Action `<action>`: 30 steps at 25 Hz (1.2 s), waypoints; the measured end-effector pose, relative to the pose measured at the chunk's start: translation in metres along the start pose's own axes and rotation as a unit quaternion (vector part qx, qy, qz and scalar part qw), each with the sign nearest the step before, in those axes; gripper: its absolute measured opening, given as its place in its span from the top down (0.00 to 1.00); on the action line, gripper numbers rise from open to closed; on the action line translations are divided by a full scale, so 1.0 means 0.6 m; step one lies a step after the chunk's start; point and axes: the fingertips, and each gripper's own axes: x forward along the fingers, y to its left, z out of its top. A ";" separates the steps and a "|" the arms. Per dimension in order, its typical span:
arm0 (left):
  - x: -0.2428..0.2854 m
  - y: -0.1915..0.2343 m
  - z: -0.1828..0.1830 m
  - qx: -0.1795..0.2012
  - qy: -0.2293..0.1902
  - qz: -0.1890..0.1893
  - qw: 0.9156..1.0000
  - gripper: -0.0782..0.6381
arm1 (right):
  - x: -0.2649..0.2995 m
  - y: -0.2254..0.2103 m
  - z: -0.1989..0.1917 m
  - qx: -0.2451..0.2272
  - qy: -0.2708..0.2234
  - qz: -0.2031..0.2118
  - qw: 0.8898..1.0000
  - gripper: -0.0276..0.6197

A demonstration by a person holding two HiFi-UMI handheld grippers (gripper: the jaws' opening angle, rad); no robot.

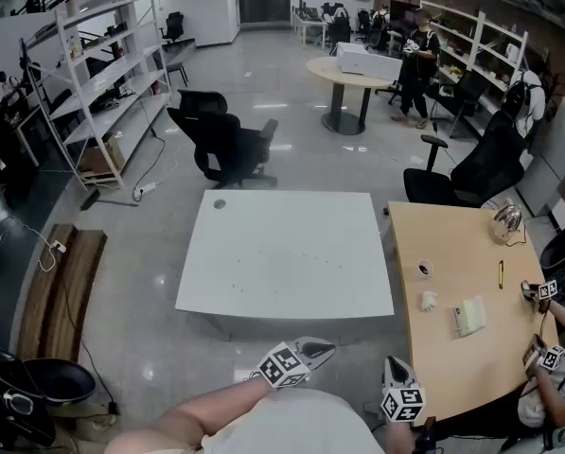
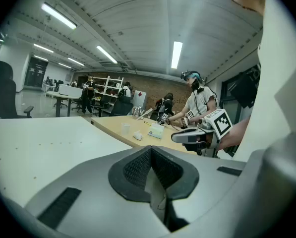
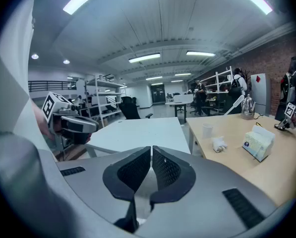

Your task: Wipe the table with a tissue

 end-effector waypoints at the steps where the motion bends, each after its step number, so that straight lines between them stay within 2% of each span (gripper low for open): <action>1: 0.001 0.011 0.005 0.003 -0.001 -0.004 1.000 0.89 | 0.007 -0.006 0.008 -0.002 -0.004 -0.011 1.000 0.93; 7: -0.005 0.067 0.021 0.016 0.003 -0.022 1.000 0.89 | 0.030 -0.027 0.031 0.002 -0.015 -0.060 0.998 0.93; 16: 0.000 0.136 0.022 -0.005 -0.010 -0.003 1.000 0.89 | 0.118 -0.044 0.039 -0.022 0.008 -0.043 0.999 0.93; 22: -0.003 0.146 0.008 -0.018 0.016 -0.015 1.000 0.89 | 0.129 -0.067 -0.002 -0.013 0.061 -0.068 0.996 0.93; 27: 0.039 0.179 0.030 -0.021 0.016 -0.011 1.000 0.88 | 0.160 -0.141 -0.008 -0.048 0.099 -0.093 0.990 0.93; 30: 0.065 0.182 0.044 -0.022 0.024 -0.017 0.999 0.89 | 0.173 -0.186 -0.030 -0.046 0.135 -0.107 0.984 0.93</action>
